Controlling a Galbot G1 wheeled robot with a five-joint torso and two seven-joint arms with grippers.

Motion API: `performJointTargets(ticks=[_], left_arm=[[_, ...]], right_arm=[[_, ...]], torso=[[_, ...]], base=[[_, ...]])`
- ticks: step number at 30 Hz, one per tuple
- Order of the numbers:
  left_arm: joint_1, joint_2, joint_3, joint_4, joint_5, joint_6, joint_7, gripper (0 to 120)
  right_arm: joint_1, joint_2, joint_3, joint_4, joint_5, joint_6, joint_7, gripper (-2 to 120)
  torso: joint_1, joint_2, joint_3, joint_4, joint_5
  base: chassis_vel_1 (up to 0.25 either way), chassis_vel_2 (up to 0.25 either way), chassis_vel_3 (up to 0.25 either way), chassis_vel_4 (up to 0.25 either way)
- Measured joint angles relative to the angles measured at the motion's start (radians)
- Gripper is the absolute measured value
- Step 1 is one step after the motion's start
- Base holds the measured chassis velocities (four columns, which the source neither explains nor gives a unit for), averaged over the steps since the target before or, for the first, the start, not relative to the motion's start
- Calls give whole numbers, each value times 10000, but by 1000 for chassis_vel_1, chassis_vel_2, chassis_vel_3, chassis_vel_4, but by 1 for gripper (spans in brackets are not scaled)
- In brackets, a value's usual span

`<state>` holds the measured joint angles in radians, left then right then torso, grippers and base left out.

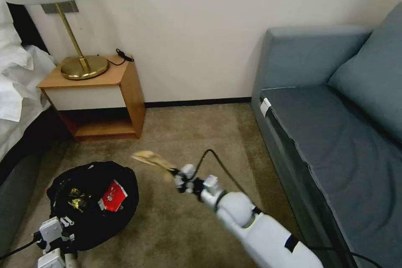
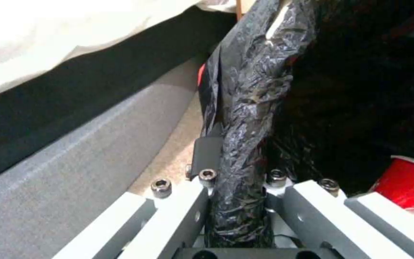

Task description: Pick up the trash bin, then pick up the garbage on the floor and place it into the trash bin.

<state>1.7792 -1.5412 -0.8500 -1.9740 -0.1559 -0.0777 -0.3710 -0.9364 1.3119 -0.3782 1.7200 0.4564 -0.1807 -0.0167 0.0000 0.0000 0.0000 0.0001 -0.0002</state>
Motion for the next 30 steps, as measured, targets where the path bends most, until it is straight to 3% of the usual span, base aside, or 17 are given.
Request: performJointTargets(ticks=[3,9,20,30], left_arm=[[-54,-31,74,33,5,1,-5,3],[-247,-241,266,163,13,107,-5,3],[-241,-319,354,126,13,110,-6,3],[-211,-314,529,-7,-169,219,-6,3]], right_arm=[[131,469,-1085,201,813,-203,791,0],[191,1171,-1882,-635,443,-46,985,0],[60,1187,-1899,-1264,-170,145,988,0],[-77,1319,-1766,-1926,-1142,387,1576,0]], torso=[[1,0,0,0,2],[0,0,0,0,0],[0,0,0,-1,1],[1,0,1,3,1]], base=[[0,0,0,0],[0,0,0,0],[0,0,0,0],[0,0,0,0]])
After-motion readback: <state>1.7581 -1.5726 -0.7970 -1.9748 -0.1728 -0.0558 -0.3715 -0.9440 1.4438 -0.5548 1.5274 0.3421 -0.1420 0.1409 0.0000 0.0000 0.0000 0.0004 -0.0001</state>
